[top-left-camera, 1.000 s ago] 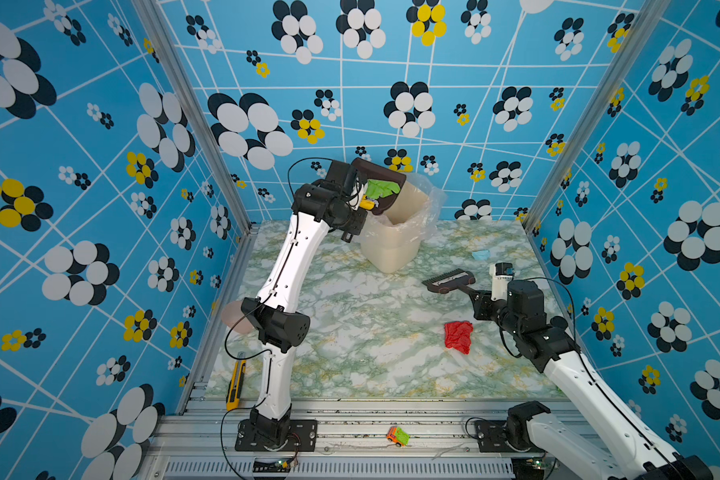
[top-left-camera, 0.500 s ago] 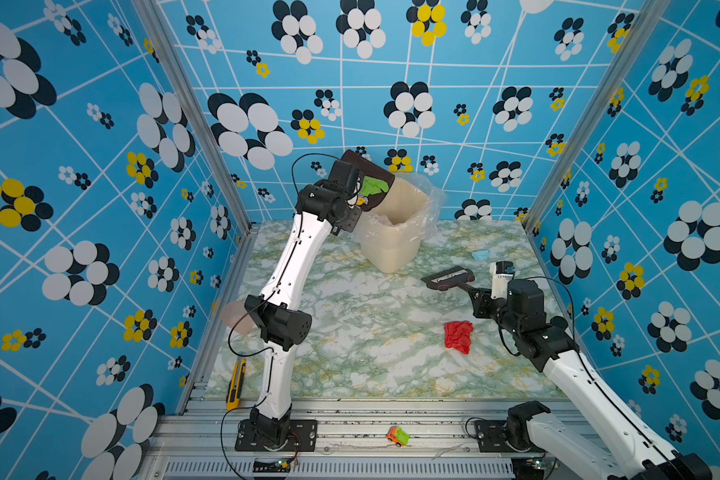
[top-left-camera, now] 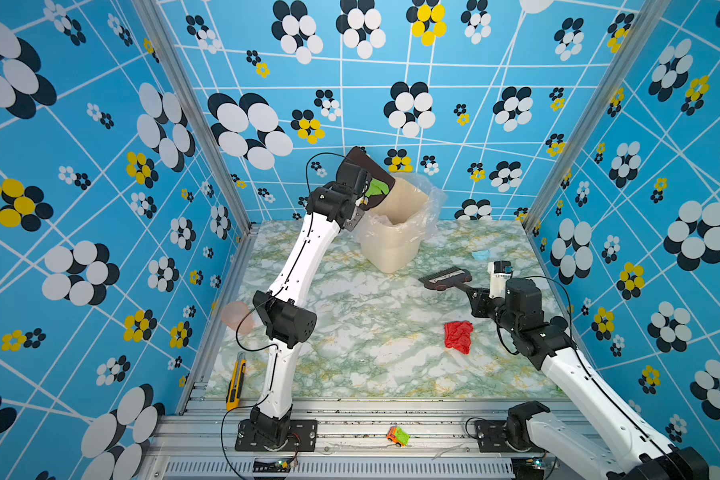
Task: Sweep away the paper scraps from the table
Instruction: 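Tilt the dustpan over the cream bin with the left gripper to dump scraps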
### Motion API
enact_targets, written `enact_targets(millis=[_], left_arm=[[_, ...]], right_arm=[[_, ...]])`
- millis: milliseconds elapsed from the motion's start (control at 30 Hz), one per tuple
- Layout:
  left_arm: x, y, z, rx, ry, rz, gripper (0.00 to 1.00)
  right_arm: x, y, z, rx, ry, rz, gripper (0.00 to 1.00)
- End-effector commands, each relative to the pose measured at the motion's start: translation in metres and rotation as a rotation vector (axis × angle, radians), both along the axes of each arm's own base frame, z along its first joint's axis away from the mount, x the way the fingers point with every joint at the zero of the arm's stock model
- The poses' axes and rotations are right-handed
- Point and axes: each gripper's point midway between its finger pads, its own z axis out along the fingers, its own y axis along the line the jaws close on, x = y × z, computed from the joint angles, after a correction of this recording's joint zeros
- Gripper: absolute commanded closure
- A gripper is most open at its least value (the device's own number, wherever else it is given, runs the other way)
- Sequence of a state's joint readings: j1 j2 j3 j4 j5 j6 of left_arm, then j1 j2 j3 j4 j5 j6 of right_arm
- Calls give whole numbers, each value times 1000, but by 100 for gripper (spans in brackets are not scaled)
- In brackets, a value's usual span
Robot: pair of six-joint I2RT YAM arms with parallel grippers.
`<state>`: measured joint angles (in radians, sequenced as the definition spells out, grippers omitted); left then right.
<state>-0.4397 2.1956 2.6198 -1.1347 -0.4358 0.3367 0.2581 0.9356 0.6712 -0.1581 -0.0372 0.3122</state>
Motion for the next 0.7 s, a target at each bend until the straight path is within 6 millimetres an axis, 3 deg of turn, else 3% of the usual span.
enact_targets(millis=[0,667], left_arm=[[13,-3,17,70,-91,-5,100],[37,-21,23,309,-185,-71,100]], right_arm=[[4,2,9,35,-50,1,100],[4,4,5,52,-49,5,100]])
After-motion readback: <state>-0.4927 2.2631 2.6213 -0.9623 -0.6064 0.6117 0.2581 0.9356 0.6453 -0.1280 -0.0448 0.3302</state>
